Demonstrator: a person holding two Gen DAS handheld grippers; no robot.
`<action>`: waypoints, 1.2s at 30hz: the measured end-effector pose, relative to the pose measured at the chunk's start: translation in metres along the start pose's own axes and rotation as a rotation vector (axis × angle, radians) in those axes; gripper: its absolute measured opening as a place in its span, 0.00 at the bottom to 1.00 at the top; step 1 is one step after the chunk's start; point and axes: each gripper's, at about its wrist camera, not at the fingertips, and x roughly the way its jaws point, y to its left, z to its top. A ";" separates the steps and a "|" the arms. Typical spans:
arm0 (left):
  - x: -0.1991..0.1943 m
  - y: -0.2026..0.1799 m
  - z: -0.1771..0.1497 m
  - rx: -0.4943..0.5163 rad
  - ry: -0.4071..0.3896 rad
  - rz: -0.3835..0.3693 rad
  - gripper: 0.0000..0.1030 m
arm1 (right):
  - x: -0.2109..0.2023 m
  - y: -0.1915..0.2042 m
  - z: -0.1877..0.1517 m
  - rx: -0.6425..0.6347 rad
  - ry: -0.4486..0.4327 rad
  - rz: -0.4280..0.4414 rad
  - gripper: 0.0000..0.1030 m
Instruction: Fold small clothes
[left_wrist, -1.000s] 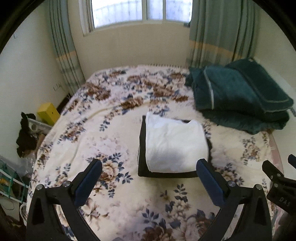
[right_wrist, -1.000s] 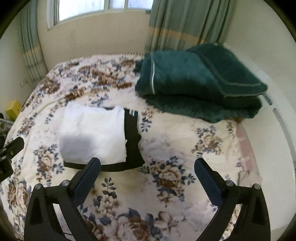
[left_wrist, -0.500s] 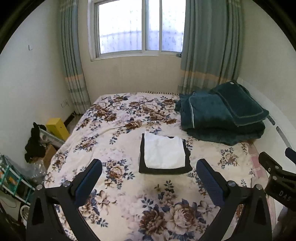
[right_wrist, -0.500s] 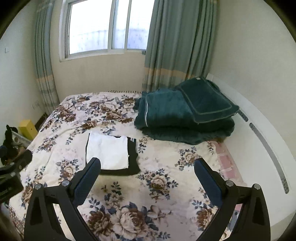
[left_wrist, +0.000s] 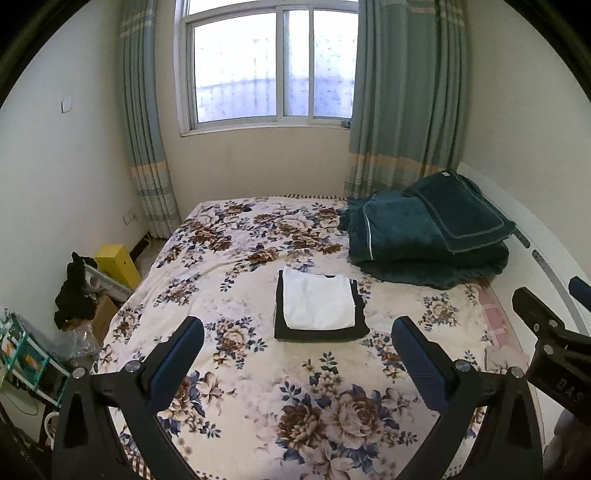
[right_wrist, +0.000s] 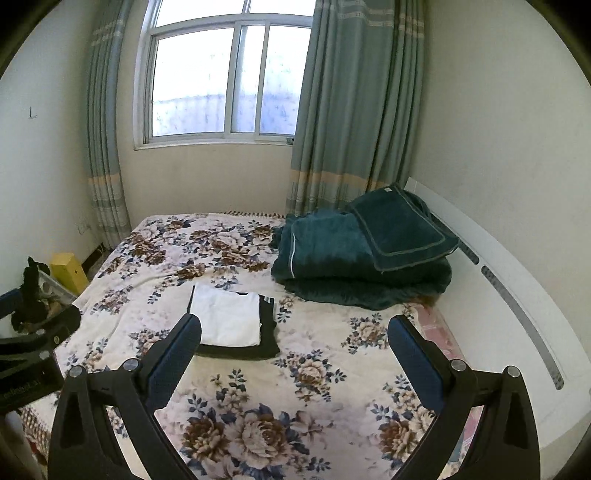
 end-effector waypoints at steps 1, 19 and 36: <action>-0.002 -0.001 -0.001 0.002 0.001 -0.002 1.00 | 0.002 0.000 0.000 0.001 -0.002 0.000 0.99; -0.018 -0.002 -0.006 -0.004 -0.027 0.037 1.00 | 0.000 -0.004 0.013 -0.022 0.007 0.054 1.00; -0.030 -0.008 -0.002 -0.008 -0.051 0.049 1.00 | 0.002 -0.004 0.022 -0.027 0.006 0.079 1.00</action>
